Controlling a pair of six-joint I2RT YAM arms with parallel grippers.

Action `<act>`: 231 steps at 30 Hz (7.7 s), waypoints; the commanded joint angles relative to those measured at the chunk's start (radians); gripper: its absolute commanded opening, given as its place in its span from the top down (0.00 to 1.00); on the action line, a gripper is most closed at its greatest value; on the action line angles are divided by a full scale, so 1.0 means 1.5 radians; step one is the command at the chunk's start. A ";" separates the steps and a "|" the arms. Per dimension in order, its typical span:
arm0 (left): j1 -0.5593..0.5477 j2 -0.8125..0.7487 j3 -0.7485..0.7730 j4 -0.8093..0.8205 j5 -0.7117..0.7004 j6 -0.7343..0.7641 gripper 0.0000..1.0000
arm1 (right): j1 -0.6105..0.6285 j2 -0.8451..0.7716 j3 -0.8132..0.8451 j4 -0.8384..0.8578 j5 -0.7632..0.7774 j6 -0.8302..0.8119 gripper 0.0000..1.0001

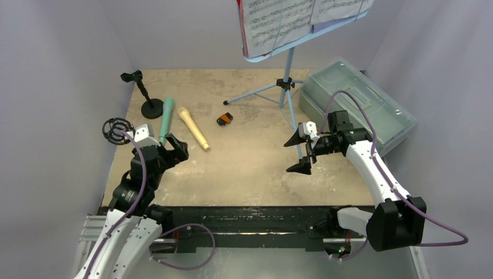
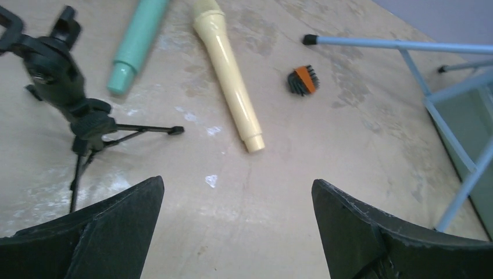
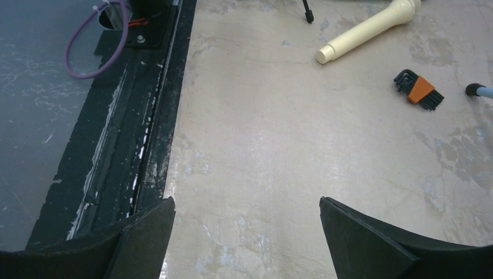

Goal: Pack up the instrument practice props
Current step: Pick up the sheet music from the music stand, then place the sheet music at the center of the board.

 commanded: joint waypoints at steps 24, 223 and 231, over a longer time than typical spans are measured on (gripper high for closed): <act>-0.050 0.251 0.256 0.564 0.560 -0.120 0.10 | -0.036 -0.080 -0.006 0.131 0.070 0.163 0.01; 0.145 0.646 0.373 0.318 0.143 0.085 0.01 | -0.039 -0.070 -0.009 0.091 0.061 0.120 0.01; 0.151 0.397 0.165 0.406 0.324 0.067 0.00 | -0.040 -0.068 -0.010 0.096 0.066 0.123 0.01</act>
